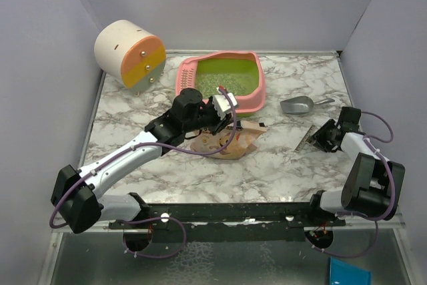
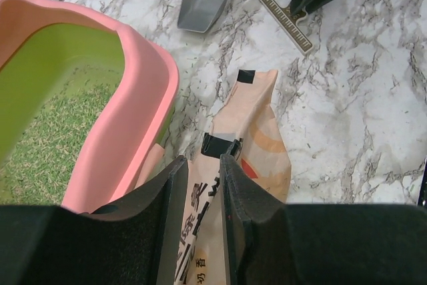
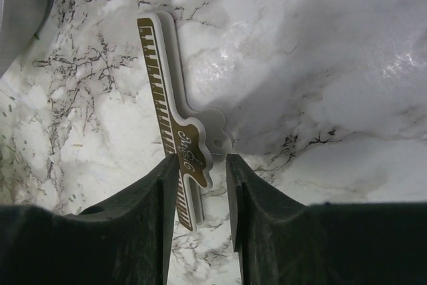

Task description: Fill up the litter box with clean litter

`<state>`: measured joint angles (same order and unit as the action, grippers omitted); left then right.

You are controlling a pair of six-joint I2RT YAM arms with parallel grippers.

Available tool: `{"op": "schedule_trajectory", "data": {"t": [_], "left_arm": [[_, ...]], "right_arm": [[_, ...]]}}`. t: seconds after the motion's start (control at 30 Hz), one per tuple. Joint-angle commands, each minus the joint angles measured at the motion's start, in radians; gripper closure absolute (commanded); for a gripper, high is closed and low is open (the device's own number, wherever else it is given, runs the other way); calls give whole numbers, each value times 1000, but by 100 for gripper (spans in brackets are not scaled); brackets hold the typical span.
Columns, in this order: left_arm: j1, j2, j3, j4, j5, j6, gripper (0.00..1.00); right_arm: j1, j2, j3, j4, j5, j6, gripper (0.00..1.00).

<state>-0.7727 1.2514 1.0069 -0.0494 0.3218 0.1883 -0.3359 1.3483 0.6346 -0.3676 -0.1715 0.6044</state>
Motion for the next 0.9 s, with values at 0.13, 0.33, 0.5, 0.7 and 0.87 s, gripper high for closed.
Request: {"op": "schedule_trajectory", "data": {"t": [0.13,0.33,0.5,0.7,0.87], "left_arm": [[1,4,18,2,39,-10,72],[2,10,19,7,47,-24,72],[3,22,32,11,79,-75,68],[42,70,116,-49,181,-165,63],[183,109,155,77,502,-407,63]], "right_arm": [[-8,-26,-28,90,-53,-29,95],[-8,-172,-37,63,-72,-57,99],[-6,-400,-14,61,-278,-126,99],[43,-476,66,109,-627,-174,99],[267,-432,114,203,-758,-268,99]]}}
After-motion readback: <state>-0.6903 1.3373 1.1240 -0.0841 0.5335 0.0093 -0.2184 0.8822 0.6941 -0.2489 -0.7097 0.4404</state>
